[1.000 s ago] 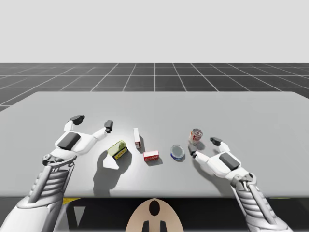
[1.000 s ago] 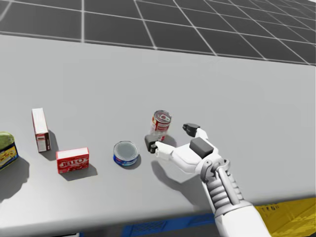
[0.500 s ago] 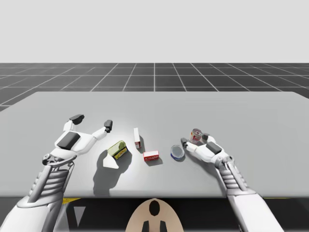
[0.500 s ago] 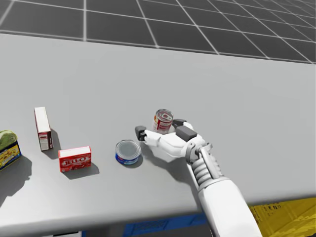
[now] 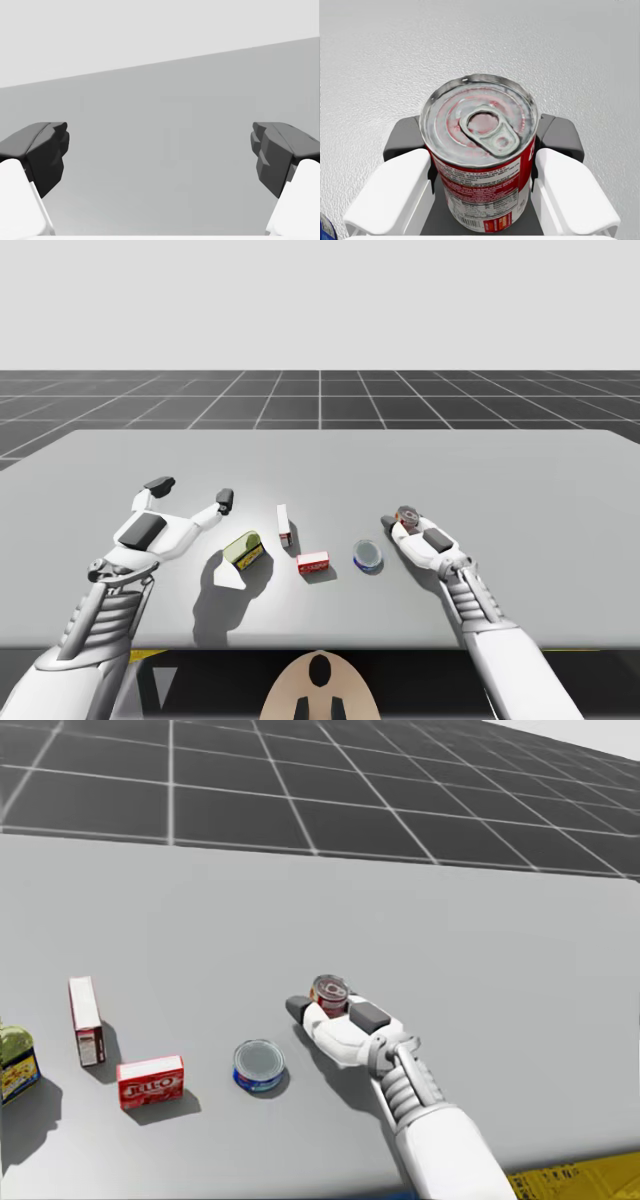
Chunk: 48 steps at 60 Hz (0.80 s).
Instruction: Pick up the tomato soup can and lift it.
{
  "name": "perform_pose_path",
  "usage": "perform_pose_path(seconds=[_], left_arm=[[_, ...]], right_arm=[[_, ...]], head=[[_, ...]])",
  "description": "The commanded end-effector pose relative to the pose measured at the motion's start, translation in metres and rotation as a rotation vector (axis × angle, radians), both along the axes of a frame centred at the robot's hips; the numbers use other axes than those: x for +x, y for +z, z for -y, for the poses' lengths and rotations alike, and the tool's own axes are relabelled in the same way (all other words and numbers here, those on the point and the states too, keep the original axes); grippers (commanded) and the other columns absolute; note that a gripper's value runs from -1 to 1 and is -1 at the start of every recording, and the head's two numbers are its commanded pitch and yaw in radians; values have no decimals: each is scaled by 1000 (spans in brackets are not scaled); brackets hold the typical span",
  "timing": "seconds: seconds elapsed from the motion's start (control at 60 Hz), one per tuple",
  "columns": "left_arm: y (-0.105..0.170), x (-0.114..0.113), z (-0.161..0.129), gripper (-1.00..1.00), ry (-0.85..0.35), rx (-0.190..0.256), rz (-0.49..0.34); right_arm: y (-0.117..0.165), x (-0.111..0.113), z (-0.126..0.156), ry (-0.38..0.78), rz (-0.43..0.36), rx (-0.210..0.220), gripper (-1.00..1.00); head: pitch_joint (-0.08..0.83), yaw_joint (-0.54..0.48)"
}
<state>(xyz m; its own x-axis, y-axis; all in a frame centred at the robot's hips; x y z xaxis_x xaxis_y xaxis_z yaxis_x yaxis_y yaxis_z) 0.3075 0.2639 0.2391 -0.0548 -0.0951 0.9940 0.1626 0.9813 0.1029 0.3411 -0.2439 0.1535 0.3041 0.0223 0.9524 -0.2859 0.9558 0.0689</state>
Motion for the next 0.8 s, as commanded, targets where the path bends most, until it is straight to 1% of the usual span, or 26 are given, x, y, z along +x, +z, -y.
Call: perform_pose_path(seconds=[0.017, 0.1, 0.217, 0.317, 0.367, 0.417, 0.45, 0.5, 0.517, 0.55, 0.567, 0.617, 0.633, 0.667, 0.7, 0.733, 0.75, 0.8], left_arm=[[0, 0, 1, -1000, -1, -1, -2], [-1, 0, 1, -1000, -1, 0, -4], [-1, 0, 1, -1000, -1, -1, -6], [0, 0, 1, -1000, 0, -3, -4], [0, 0, 0, -1000, 1, -7, -2], [1, 0, 0, -1000, 1, -10, -1], [1, -1, 0, -1000, 1, -12, -1], [2, -1, -1, -1000, 1, -13, -1], [2, -1, -1, -1000, 1, -13, -1], [2, -1, -1, -1000, 1, -12, -1], [2, -1, -1, -1000, 2, -13, 0], [3, -1, -1, -1000, 3, -15, 1], [3, -1, -1, -1000, 4, -16, 2], [4, -1, -2, -1000, 5, -17, 3], [4, -1, -2, -1000, 7, -20, 3], [4, -1, -2, -1000, 8, -20, 2], [4, -2, -2, -1000, 9, -21, 2], [4, -2, -3, -1000, 9, -21, 2]], right_arm=[[-2, 0, 0, -8, 4, -6, 1000], [-2, 0, 1, -7, 8, -5, 1000], [-1, -1, 1, -10, 15, -7, 1000], [6, -3, 2, -12, 26, 0, 1000], [17, -5, 2, -11, 43, 5, 1000], [34, -10, 2, -13, 78, 17, 1000], [51, -14, 2, -9, 111, 12, 1000], [65, -17, 1, -12, 136, 5, 1000], [78, -20, 1, -17, 164, -10, 1000], [87, -21, 0, -22, 183, -14, 1000], [102, -24, 0, -24, 219, -25, 1000], [116, -27, -1, -22, 259, -32, 1000], [132, -31, -2, -23, 295, -29, 1000], [142, -34, -3, -20, 321, -24, 1000], [162, -40, -4, -13, 366, -21, 1000], [171, -43, -5, -16, 391, -28, 1000], [183, -47, -7, -12, 426, -32, 1000], [198, -54, -10, -9, 469, -40, 1000]], head=[[453, -318], [371, -322], [304, -326], [287, -332], [286, -334], [286, -334], [285, -333], [284, -333], [283, -334], [283, -334], [281, -335], [281, -336], [280, -337], [280, -337], [280, -338], [281, -338], [281, -339], [280, -340]])
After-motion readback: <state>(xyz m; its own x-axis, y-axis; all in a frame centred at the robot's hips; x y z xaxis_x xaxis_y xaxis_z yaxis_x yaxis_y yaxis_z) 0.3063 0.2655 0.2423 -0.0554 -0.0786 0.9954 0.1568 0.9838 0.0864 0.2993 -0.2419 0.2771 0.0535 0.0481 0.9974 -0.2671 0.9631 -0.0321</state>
